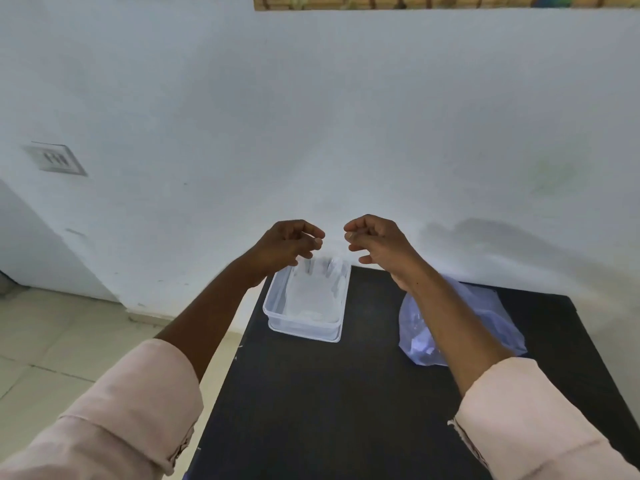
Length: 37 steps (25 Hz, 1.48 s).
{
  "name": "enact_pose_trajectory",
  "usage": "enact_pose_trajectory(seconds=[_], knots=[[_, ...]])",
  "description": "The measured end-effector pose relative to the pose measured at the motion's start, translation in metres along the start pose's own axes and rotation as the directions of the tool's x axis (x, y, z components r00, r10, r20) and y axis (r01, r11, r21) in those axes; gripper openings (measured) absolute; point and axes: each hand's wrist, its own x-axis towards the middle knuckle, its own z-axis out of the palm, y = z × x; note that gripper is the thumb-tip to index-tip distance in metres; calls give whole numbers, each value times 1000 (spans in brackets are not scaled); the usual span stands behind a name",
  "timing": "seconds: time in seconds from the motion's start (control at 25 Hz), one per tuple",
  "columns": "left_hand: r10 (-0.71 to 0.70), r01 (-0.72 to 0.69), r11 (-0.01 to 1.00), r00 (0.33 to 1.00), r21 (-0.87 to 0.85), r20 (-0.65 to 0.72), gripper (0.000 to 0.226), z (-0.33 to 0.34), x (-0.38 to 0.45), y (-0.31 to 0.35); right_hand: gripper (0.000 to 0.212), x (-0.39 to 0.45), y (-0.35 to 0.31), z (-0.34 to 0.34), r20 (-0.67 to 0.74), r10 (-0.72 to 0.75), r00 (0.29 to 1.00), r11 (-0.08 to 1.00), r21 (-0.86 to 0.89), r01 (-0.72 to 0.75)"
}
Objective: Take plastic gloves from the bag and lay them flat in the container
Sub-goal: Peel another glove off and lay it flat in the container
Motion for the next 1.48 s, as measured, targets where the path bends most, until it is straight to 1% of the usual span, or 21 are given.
enact_pose_trajectory(seconds=[0.16,0.28,0.36,0.44,0.56,0.64,0.72,0.8,0.88,0.92,0.96,1.04,1.08,1.12,1.2,1.24,1.32,1.4,1.48], knots=[[-79,78,993,997,90,9,21,10,-9,-21,10,-10,17,7,50,63,997,997,-37,-61],[-141,138,987,989,80,35,17,16,3,-49,8,-3,38,19,87,131,988,988,-90,-123],[-192,187,979,980,87,58,18,20,18,-74,8,11,55,31,105,198,975,976,-111,-186],[-242,233,965,968,119,72,23,23,40,-103,10,29,74,45,112,276,955,954,-149,-259],[-299,283,948,950,146,95,34,30,78,-144,15,63,104,71,118,400,909,894,-271,-358],[-344,321,933,928,160,146,40,34,101,-166,21,87,123,86,134,473,871,838,-375,-398],[-384,348,919,897,187,218,45,37,122,-186,26,110,141,100,142,517,844,783,-476,-399],[-409,345,905,865,248,290,48,39,135,-200,31,125,158,110,155,530,834,717,-607,-343],[-433,304,882,825,360,363,52,39,147,-210,35,139,171,118,185,578,795,647,-697,-308],[-435,245,862,807,443,401,53,40,149,-213,35,143,176,120,211,612,762,621,-725,-297],[-431,164,833,791,529,434,54,42,151,-215,33,145,180,121,239,646,725,597,-750,-285],[-419,17,761,776,648,472,51,43,152,-219,19,150,183,124,272,705,654,554,-787,-270],[-412,-25,735,777,678,476,48,43,152,-219,12,152,185,126,281,723,631,544,-795,-269],[-398,-55,718,786,694,474,45,43,153,-219,7,154,186,127,288,725,626,543,-797,-263],[-362,-87,715,803,694,474,42,41,156,-219,5,157,187,128,278,712,645,560,-779,-282],[-362,-92,716,798,692,482,42,40,158,-219,6,157,187,127,277,717,640,573,-757,-314],[-406,-112,689,759,716,510,45,39,158,-219,14,157,186,126,310,750,585,574,-744,-342],[-451,-173,620,720,765,528,44,40,156,-221,17,154,187,127,336,789,514,534,-789,-305],[-467,-244,543,707,803,531,41,42,154,-223,9,149,187,131,323,798,509,495,-833,-248]])
